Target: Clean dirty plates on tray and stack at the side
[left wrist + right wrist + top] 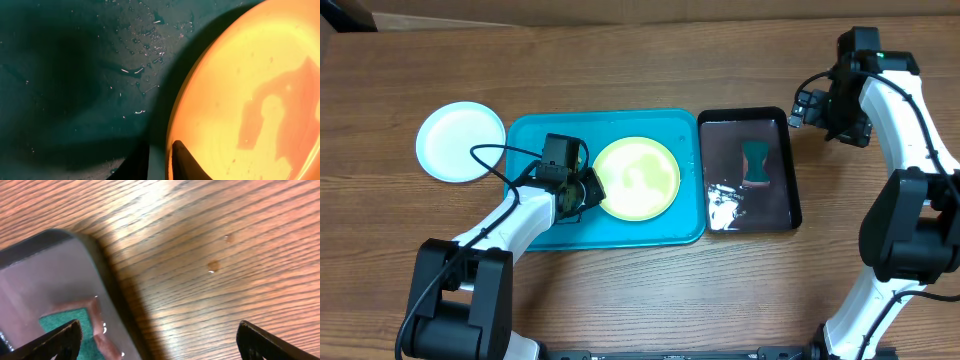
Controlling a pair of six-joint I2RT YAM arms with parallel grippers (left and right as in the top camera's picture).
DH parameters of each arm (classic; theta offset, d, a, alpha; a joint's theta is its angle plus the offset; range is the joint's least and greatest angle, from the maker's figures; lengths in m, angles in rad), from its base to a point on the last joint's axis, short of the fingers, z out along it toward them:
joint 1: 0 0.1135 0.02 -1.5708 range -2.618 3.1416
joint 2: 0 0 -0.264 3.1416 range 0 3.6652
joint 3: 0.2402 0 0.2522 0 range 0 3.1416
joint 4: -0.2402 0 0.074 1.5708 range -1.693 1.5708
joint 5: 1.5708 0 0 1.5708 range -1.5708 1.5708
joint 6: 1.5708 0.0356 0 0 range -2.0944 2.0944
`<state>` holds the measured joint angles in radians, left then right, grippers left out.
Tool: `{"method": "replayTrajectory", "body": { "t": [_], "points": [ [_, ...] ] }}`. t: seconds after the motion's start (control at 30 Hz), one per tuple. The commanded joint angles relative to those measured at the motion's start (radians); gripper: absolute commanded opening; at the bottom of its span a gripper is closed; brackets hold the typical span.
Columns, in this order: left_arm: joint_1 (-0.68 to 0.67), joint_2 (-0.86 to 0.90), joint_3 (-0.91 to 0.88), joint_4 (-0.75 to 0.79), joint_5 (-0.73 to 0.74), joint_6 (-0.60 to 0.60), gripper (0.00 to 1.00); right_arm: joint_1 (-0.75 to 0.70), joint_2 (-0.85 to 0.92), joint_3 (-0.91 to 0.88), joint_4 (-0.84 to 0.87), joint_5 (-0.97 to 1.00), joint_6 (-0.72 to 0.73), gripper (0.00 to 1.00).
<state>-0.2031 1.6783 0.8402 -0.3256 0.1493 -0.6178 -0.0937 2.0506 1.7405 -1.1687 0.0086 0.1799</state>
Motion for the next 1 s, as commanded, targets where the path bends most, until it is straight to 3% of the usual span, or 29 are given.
{"method": "replayTrajectory", "body": {
  "t": [0.0, 0.23, 0.4, 0.63, 0.97],
  "points": [
    [-0.007, 0.021, -0.002, 0.006, 0.008, 0.012, 0.14, 0.000, -0.013, 0.014, 0.004, 0.005, 0.003, 1.00],
    [-0.007, 0.021, -0.002, 0.010, 0.010, 0.011, 0.04, 0.000, -0.013, 0.014, 0.005, 0.005, 0.003, 1.00],
    [-0.006, 0.021, 0.030, -0.027, 0.035, 0.021, 0.04, 0.000, -0.013, 0.014, 0.015, 0.005, 0.003, 1.00],
    [-0.006, 0.021, 0.190, -0.177, 0.034, 0.168, 0.04, 0.000, -0.013, 0.014, 0.019, 0.005, 0.003, 1.00],
    [-0.019, 0.021, 0.483, -0.341, 0.003, 0.263, 0.04, 0.000, -0.013, 0.014, 0.019, 0.005, 0.003, 1.00]
  ]
}}
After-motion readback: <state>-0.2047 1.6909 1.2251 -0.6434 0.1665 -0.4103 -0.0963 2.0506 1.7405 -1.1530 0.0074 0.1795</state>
